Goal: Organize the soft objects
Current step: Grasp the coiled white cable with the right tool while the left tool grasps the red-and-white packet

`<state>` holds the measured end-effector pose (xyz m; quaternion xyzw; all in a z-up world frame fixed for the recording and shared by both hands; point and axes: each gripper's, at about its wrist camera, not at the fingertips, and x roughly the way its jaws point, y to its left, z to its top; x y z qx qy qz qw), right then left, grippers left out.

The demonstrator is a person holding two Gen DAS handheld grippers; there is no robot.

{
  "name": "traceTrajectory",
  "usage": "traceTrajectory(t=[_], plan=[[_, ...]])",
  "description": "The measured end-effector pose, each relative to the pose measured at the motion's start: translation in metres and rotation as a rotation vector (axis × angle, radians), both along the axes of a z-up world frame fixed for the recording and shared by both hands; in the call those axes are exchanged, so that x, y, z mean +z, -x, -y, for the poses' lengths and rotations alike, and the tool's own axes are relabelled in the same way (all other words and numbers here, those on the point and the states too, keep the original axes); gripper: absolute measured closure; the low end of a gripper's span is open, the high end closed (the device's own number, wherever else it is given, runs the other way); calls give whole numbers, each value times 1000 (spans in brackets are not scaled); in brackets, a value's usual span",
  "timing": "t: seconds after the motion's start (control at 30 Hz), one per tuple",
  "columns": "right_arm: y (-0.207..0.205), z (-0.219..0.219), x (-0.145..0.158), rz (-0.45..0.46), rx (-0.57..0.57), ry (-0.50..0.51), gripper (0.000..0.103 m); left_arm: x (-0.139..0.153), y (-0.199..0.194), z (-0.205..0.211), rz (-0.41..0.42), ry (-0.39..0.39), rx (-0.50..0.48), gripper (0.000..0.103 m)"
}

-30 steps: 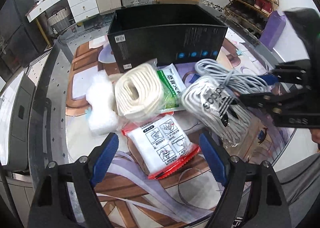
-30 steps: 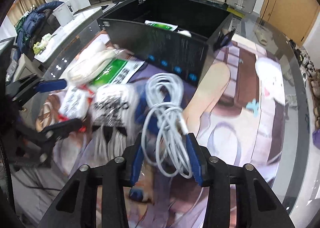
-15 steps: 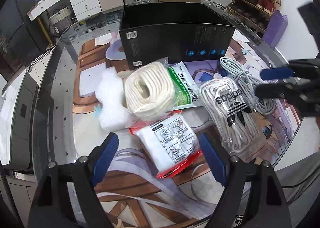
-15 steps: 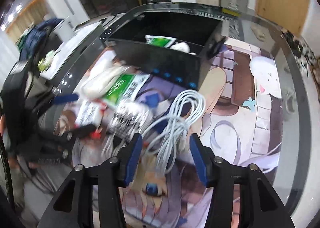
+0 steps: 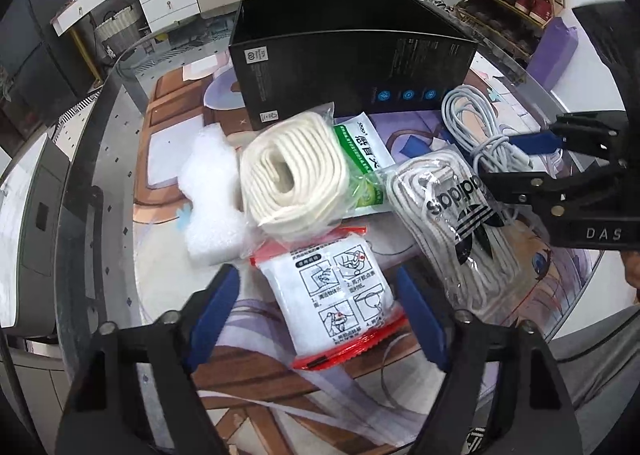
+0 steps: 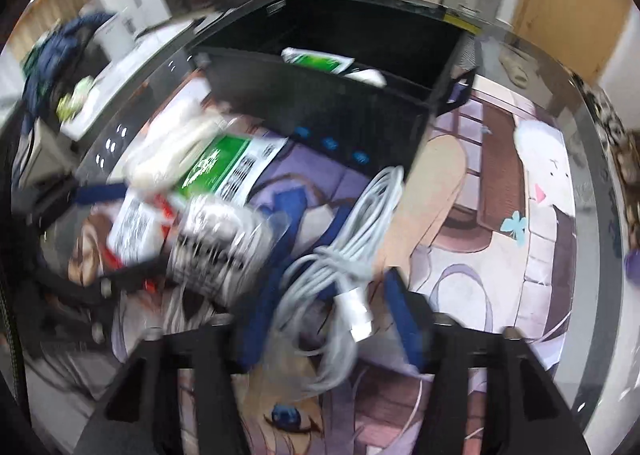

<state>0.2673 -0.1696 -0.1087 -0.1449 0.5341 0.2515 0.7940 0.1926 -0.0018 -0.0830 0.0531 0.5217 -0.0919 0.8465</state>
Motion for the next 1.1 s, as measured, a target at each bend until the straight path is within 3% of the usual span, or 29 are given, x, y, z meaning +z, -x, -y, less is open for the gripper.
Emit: traceTrajectory(t=[0.23, 0.5, 1.1], plan=[[18, 11, 6, 10, 35, 5, 63, 1, 8, 3, -9, -2, -50, 53], [31, 15, 20, 39, 46, -14, 64, 8, 13, 11, 2, -29, -73, 56], [54, 2, 45, 96, 117, -27, 71, 38, 22, 19, 44, 17, -108, 59]])
